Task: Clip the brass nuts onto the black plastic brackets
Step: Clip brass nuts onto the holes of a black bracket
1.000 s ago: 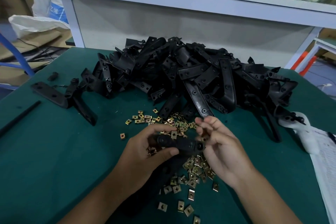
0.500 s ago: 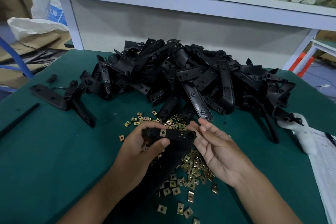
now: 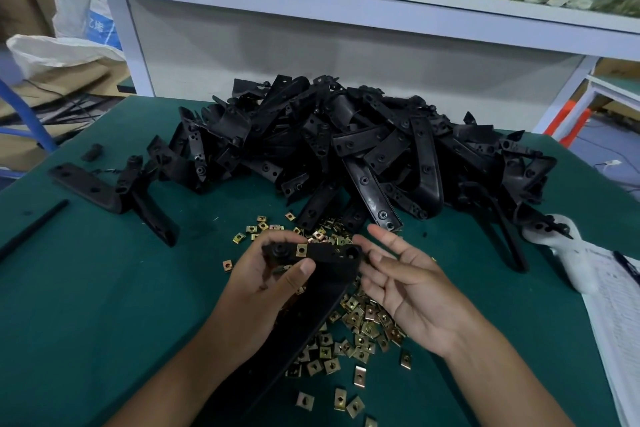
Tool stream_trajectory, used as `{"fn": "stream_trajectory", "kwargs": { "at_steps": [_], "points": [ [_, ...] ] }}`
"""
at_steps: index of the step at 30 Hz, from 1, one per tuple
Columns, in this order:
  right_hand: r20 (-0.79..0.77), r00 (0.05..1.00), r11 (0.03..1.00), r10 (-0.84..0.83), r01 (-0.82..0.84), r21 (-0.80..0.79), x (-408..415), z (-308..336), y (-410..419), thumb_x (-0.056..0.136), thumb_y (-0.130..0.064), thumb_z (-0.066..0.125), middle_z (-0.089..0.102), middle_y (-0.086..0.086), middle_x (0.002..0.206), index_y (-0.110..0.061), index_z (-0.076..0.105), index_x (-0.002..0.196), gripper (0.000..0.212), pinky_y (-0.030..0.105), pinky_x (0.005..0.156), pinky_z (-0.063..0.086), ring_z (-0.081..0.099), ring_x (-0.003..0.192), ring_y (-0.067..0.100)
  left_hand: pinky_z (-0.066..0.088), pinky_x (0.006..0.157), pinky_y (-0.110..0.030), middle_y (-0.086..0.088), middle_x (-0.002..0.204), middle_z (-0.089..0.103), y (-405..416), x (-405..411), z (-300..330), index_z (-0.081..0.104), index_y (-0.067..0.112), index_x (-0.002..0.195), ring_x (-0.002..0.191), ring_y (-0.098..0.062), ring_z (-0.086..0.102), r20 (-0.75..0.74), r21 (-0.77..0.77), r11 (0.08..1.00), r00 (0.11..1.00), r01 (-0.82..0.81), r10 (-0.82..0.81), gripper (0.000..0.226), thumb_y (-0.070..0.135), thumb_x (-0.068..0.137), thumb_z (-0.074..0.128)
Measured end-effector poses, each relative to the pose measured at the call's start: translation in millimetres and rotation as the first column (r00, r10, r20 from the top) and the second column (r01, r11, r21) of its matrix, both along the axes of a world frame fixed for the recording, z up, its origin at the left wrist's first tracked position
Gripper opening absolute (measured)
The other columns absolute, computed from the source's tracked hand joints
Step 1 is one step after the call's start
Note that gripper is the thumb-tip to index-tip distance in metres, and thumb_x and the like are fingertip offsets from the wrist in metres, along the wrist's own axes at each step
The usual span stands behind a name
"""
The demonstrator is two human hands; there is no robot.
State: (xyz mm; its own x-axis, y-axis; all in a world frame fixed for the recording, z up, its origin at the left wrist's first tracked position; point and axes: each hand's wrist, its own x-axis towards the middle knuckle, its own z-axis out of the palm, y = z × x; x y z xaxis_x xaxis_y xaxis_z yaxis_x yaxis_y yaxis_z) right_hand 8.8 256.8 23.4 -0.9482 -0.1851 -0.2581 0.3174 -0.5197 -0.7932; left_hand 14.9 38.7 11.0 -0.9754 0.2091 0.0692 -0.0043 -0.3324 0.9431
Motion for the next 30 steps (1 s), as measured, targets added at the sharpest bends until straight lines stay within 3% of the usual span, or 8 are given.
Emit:
{"fn": "stream_trajectory", "kwargs": {
  "at_steps": [4, 10, 13, 16, 18, 22, 24, 30],
  "points": [
    [-0.048, 0.999, 0.999, 0.019, -0.018, 0.034, 1.1, 1.6, -1.3, 0.08, 0.007, 0.063, 0.071, 0.012, 0.125, -0.013, 0.057, 0.132, 0.056, 0.024, 0.073, 0.059, 0.075, 0.089, 0.013, 0.059, 0.073, -0.027, -0.002, 0.097, 0.074, -0.3, -1.3, -3.1, 0.069, 0.028, 0.099, 0.09, -0.021, 0.073, -0.019, -0.048, 0.999, 1.0, -0.006, 0.005, 0.018, 0.023, 0.085, 0.079],
    [-0.05, 0.997, 0.997, -0.065, 0.067, 0.044, 1.3, 0.2, -2.3, 0.072, 0.007, 0.067, 0.075, 0.01, 0.115, -0.009, 0.058, 0.13, 0.06, 0.022, 0.073, 0.059, 0.074, 0.1, 0.019, 0.061, 0.078, -0.034, -0.003, 0.099, 0.073, -2.0, -1.3, -5.4, 0.067, 0.03, 0.103, 0.095, -0.026, 0.073, -0.04, -0.103, 0.995, 0.999, 0.009, -0.013, 0.026, 0.033, 0.081, 0.079],
    [-0.048, 0.995, 0.995, -0.087, 0.089, 0.047, 1.5, 2.3, -2.8, 0.075, 0.003, 0.068, 0.074, 0.011, 0.116, -0.01, 0.058, 0.129, 0.056, 0.024, 0.07, 0.06, 0.074, 0.1, 0.021, 0.06, 0.074, -0.029, -0.002, 0.096, 0.074, -1.1, -0.5, -5.3, 0.066, 0.027, 0.104, 0.09, -0.021, 0.074, -0.047, -0.11, 0.994, 0.999, 0.017, -0.022, 0.021, 0.026, 0.086, 0.078],
    [-0.036, 0.997, 0.994, -0.067, 0.07, 0.088, 2.4, 4.5, -3.3, 0.079, -0.008, 0.07, 0.075, 0.007, 0.117, -0.014, 0.061, 0.127, 0.049, 0.027, 0.063, 0.059, 0.075, 0.088, 0.018, 0.054, 0.065, -0.015, 0.008, 0.082, 0.072, 0.0, 1.3, -3.3, 0.062, 0.015, 0.111, 0.075, -0.005, 0.07, -0.073, -0.125, 0.992, 0.997, 0.026, -0.036, 0.031, 0.019, 0.081, 0.071],
    [-0.047, 0.998, 0.994, -0.042, 0.047, 0.103, 3.4, 5.4, -3.5, 0.079, -0.01, 0.071, 0.075, 0.007, 0.116, -0.014, 0.064, 0.123, 0.045, 0.025, 0.06, 0.057, 0.074, 0.084, 0.016, 0.053, 0.063, -0.013, 0.01, 0.079, 0.071, 0.5, 2.6, -2.1, 0.058, 0.008, 0.112, 0.072, -0.002, 0.069, -0.085, -0.121, 0.992, 0.995, 0.038, -0.048, 0.036, 0.016, 0.08, 0.071],
    [-0.101, 0.995, 0.997, -0.014, 0.021, 0.073, 4.1, 4.2, -4.0, 0.077, -0.002, 0.069, 0.074, 0.015, 0.111, -0.011, 0.075, 0.11, 0.035, 0.026, 0.071, 0.061, 0.072, 0.087, 0.017, 0.056, 0.07, -0.017, 0.011, 0.082, 0.071, 0.1, 1.4, -3.2, 0.062, 0.015, 0.108, 0.077, -0.007, 0.071, -0.077, -0.133, 0.99, 0.996, 0.04, -0.051, 0.039, 0.019, 0.078, 0.085],
    [-0.117, 0.993, 0.998, -0.011, 0.019, 0.066, 4.8, 3.8, -4.4, 0.076, 0.001, 0.069, 0.075, 0.015, 0.109, -0.014, 0.079, 0.104, 0.032, 0.026, 0.076, 0.06, 0.073, 0.094, 0.019, 0.06, 0.076, -0.028, 0.003, 0.091, 0.073, -1.3, 0.6, -5.0, 0.066, 0.026, 0.103, 0.086, -0.019, 0.073, -0.055, -0.134, 0.99, 0.997, 0.04, -0.048, 0.041, 0.026, 0.07, 0.092],
    [-0.152, 0.988, 0.992, -0.015, 0.034, 0.122, 6.5, 6.3, -5.7, 0.07, -0.011, 0.079, 0.074, 0.008, 0.09, -0.019, 0.08, 0.096, 0.027, 0.021, 0.064, 0.056, 0.071, 0.078, 0.012, 0.063, 0.075, -0.045, -0.007, 0.098, 0.075, -3.4, 0.9, -2.0, 0.072, 0.027, 0.097, 0.091, -0.028, 0.075, -0.091, -0.185, 0.982, 0.995, 0.02, -0.038, 0.037, 0.035, 0.066, 0.09]
  ]
}}
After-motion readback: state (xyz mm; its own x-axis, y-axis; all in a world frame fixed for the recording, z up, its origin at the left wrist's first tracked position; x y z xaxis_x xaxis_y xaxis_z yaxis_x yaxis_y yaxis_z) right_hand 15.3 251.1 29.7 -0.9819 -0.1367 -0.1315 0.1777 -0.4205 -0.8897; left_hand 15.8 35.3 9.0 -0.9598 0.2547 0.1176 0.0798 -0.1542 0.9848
